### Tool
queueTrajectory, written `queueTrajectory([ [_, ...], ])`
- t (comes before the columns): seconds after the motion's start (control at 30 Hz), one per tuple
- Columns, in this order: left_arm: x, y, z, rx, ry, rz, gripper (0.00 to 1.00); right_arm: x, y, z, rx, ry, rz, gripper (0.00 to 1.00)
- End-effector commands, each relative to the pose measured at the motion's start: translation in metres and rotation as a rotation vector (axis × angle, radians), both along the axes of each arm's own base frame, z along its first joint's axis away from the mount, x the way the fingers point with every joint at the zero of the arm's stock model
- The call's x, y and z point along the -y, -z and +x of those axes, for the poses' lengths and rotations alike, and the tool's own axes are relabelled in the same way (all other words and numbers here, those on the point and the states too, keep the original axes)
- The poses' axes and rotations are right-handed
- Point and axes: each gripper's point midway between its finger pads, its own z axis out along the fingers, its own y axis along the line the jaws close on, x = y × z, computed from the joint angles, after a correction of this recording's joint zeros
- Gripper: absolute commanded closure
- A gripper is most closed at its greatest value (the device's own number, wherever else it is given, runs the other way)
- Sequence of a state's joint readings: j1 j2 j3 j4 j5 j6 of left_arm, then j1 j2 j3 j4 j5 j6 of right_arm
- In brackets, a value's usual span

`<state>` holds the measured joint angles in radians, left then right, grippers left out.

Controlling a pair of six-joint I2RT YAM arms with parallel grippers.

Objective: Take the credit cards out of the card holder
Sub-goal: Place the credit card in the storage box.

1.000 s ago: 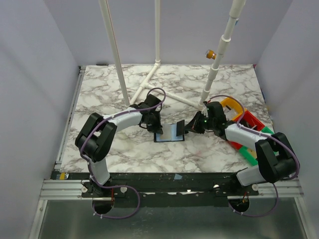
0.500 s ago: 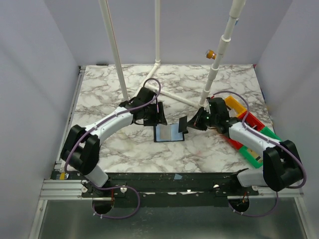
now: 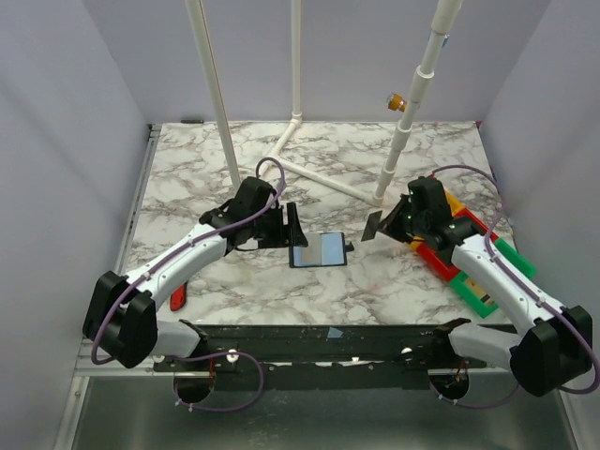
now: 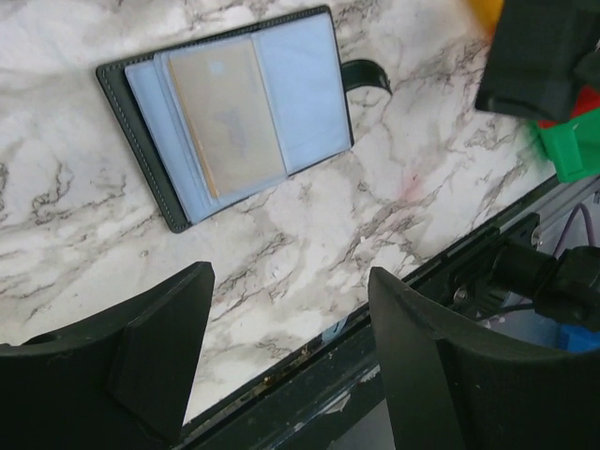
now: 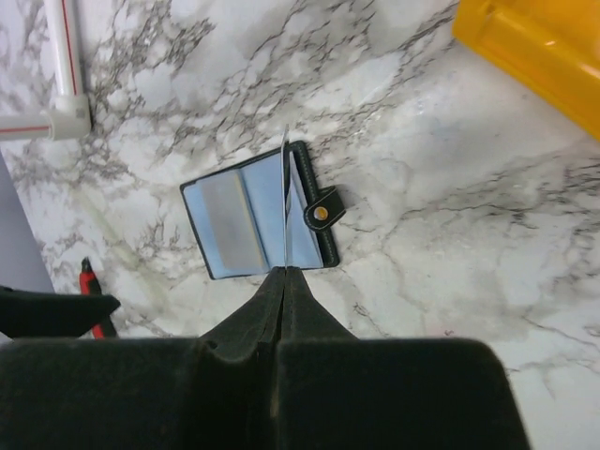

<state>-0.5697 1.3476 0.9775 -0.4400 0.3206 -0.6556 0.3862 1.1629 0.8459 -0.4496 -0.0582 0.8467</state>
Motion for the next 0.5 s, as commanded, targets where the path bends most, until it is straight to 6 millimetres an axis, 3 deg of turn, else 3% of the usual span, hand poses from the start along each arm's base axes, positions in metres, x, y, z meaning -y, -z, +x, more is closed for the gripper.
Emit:
queueTrajectory([
  [0.0,0.0,0.002,-0.015,-0.007,0.045,-0.041,0.31,0.046,-0.01,-0.008,-0.042,0.172,-0.139,0.99],
  [0.27,0.004,-0.003,-0.02,-0.005,0.07,-0.07,0.31,0.112,-0.039,-0.022,-0.069,0.374,-0.274,0.99],
  [0.47,0.005,-0.004,-0.021,-0.003,0.075,-0.08,0.31,0.17,-0.032,-0.037,-0.171,0.51,-0.41,0.99],
])
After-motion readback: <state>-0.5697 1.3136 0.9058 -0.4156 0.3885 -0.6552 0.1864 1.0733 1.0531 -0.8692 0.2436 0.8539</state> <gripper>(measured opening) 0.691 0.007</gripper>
